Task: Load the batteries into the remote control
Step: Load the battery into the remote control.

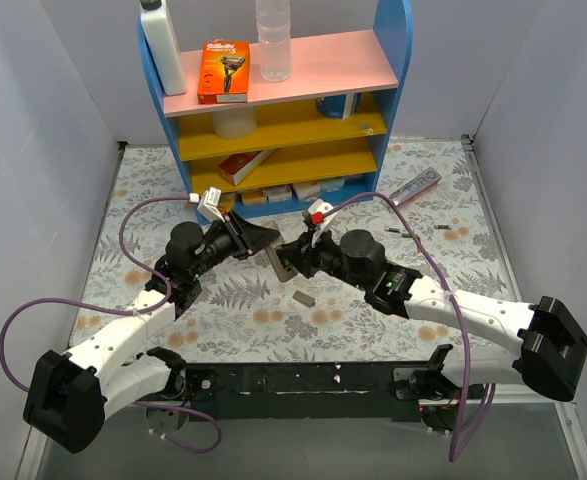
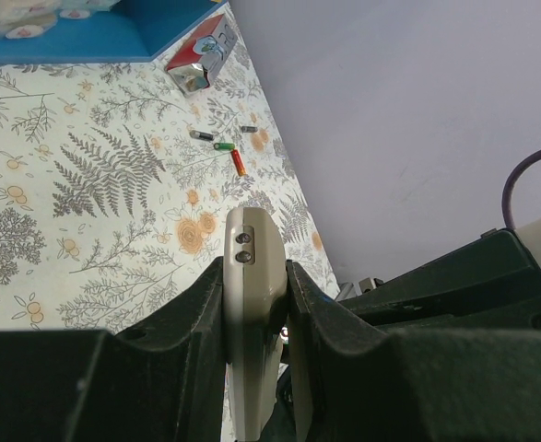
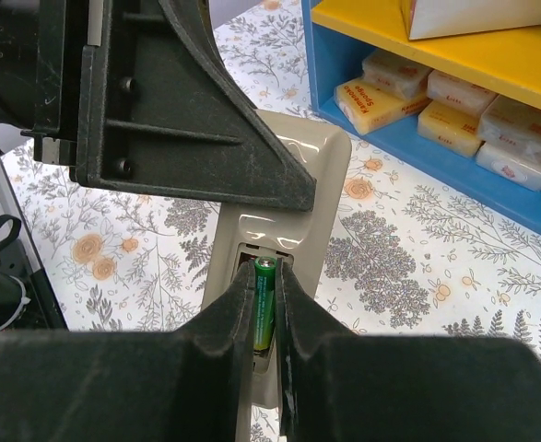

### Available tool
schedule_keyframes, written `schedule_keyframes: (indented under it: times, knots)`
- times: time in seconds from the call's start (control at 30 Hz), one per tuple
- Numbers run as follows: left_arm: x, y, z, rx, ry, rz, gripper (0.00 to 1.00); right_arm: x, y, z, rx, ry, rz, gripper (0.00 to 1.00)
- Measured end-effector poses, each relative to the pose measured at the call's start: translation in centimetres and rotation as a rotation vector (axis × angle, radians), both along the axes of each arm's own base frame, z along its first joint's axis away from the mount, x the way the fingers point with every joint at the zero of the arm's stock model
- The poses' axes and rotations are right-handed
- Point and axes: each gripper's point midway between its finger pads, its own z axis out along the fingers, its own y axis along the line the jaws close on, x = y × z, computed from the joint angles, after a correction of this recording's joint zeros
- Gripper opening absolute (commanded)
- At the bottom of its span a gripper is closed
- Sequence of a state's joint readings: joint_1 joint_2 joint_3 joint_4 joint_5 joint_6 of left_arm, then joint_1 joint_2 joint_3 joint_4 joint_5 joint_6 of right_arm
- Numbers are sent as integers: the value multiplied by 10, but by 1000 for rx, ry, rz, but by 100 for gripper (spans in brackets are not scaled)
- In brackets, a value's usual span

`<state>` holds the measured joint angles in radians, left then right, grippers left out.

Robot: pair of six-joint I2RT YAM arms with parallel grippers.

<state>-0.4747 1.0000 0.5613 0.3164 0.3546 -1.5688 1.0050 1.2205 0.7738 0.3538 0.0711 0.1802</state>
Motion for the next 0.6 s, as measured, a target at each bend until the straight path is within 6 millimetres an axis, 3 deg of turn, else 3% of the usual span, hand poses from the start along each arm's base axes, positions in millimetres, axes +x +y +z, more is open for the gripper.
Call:
schedule_keyframes:
  times: [0.5, 0.6]
  knots:
    - [0, 2, 3, 2, -28, 10, 0, 2, 3, 0, 4, -9, -26, 22]
    - [1, 3, 3, 4, -29, 13, 0, 3, 2, -2, 4, -3, -36, 28]
